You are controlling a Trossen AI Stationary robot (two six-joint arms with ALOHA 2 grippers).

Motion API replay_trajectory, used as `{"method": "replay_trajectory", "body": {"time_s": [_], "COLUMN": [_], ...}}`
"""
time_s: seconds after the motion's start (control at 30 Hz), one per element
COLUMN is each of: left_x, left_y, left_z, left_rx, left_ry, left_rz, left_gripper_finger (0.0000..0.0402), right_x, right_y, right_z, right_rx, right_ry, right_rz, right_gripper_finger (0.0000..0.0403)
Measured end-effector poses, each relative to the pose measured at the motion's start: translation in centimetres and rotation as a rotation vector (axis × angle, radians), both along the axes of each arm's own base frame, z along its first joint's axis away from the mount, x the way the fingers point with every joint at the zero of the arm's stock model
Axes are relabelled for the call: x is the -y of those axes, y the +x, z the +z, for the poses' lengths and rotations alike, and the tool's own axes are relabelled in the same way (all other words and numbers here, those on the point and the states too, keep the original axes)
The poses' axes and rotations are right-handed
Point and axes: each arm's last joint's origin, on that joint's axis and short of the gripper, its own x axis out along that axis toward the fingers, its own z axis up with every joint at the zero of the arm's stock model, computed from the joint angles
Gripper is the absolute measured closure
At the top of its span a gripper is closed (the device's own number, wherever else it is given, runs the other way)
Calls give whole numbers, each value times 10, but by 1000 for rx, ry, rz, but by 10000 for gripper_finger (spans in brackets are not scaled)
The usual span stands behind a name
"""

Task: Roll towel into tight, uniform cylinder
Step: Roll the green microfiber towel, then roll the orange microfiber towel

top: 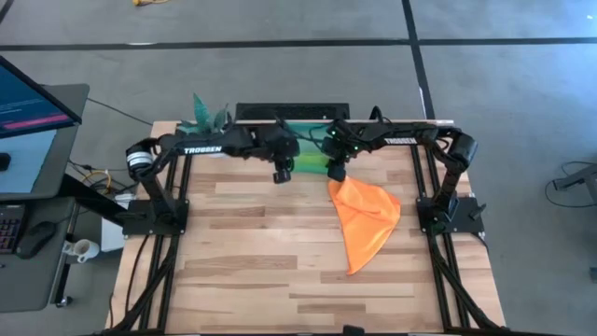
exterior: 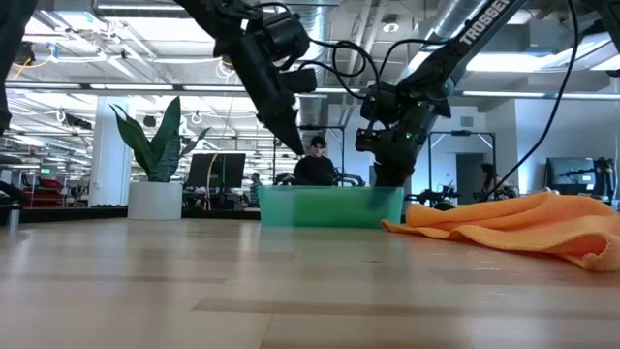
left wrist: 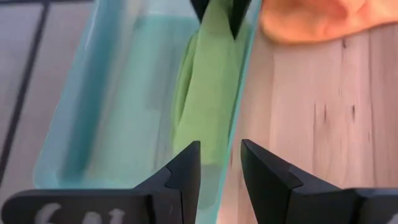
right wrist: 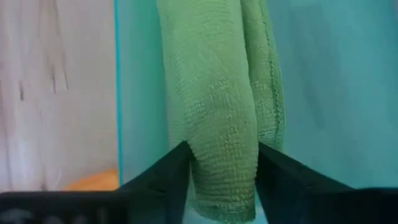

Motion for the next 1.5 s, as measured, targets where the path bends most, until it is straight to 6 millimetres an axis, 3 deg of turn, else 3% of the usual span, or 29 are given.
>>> {"method": "replay_trajectory", "body": {"time_s": [0.17,0.3,0.57,0.77,0.93,1.17,1.5], "left_x": [10,12,19,31,37,37,36], "left_y": [1,-1,-6,-11,-10,-13,-19], "left_z": [-18,-28,-47,-61,-62,-67,-69], "left_rx": [82,98,121,72,61,6,-98], "left_ry": [29,30,-35,-2,18,23,143], "left_rz": [-8,-6,-72,-77,-91,-75,19], "left_gripper_finger": [295,295,295,295,295,295,295], "right_x": [-4,-2,-1,-18,-39,-63,-62], "right_y": [-1,0,4,-13,-17,-9,9], "right_z": [4,13,37,73,99,73,22], "right_rx": [-68,-88,-146,-144,35,102,-49], "right_ry": [35,56,86,125,164,127,117], "right_rz": [1,-22,-8,13,64,137,59], "right_gripper_finger": [182,160,167,173,174,176,220]}}
